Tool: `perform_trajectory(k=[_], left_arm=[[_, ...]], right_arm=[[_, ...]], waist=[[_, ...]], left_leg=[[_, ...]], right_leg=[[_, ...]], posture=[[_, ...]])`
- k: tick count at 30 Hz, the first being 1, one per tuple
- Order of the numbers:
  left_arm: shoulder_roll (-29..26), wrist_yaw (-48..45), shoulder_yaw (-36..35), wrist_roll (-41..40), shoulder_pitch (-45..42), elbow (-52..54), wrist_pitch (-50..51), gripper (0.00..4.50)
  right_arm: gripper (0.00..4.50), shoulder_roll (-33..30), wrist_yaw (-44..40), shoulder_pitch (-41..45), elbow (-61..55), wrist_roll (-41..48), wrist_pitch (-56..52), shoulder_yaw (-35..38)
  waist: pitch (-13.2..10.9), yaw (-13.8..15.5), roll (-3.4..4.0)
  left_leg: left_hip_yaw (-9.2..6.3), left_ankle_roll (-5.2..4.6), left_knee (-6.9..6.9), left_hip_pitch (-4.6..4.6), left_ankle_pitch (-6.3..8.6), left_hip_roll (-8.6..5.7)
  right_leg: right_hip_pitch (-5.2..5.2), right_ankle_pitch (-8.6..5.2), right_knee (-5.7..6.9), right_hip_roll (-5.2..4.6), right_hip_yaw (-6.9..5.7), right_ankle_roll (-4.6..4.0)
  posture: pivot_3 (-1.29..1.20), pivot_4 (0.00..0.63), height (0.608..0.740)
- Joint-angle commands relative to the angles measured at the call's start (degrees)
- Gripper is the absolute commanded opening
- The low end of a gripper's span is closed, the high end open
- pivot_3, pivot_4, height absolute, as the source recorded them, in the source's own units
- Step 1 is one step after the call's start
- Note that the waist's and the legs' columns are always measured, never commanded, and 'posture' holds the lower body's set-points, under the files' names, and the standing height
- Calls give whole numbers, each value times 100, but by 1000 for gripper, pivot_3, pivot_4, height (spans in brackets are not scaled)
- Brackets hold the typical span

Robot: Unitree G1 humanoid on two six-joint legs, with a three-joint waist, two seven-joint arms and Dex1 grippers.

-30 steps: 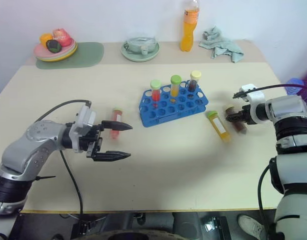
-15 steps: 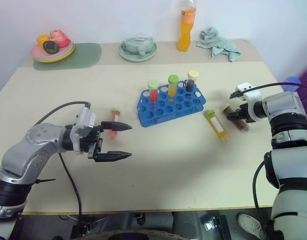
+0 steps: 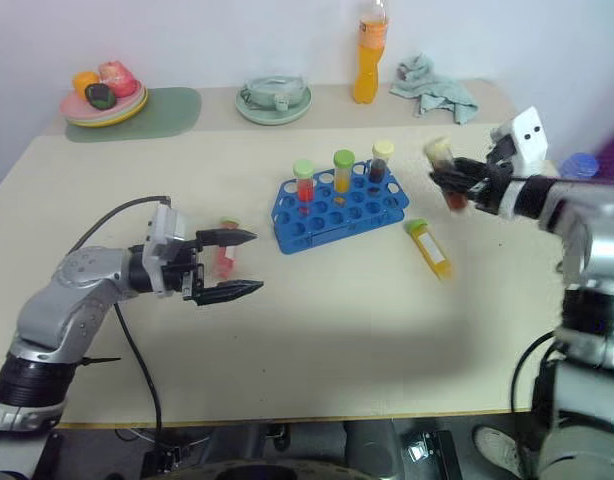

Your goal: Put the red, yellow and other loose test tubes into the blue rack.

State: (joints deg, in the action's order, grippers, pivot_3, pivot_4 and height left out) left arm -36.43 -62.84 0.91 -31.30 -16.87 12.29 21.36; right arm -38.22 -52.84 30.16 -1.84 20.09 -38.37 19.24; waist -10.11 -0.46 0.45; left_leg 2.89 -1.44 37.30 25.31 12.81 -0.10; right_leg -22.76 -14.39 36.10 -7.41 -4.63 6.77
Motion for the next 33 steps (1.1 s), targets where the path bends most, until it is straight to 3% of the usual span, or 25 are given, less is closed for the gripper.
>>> perform_trajectory(k=[1,5,10,18,33], left_arm=[[85,68,-92,138,-242,-157,-297,4500],[270,231,-122,254,-410,-524,-438,4500],[419,433,-69,341,-468,-456,-433,4500],[349,580,-216,284,-325,-218,-339,4500],[289,741,-341,237,-29,58,-247,4500]], right_arm=[[925,854,798,-393,-666,187,1054,313],[925,2004,1682,-593,274,-606,3589,-46],[925,2514,2206,-267,1871,-851,5337,-157],[925,2628,2460,324,3358,-761,6303,-260],[925,2785,2250,415,3924,-655,6662,-624]], waist=[[0,45,-4],[-1,65,-2],[-2,66,-1],[-3,-51,-1],[-2,-53,0]], left_leg=[[-2,0,3,2,0,-2],[-1,-1,3,2,0,-3],[0,13,2,3,-11,-5],[-4,22,-5,0,-16,-1],[-5,17,-9,-5,-13,8]], right_leg=[[0,0,0,0,0,0],[-3,0,0,5,3,0],[-3,0,2,6,5,0],[-3,-1,3,10,6,-2],[-2,-1,5,18,11,-4]], posture=[[0,150,740],[0,150,740],[0,150,740],[0,150,740],[0,150,740]])
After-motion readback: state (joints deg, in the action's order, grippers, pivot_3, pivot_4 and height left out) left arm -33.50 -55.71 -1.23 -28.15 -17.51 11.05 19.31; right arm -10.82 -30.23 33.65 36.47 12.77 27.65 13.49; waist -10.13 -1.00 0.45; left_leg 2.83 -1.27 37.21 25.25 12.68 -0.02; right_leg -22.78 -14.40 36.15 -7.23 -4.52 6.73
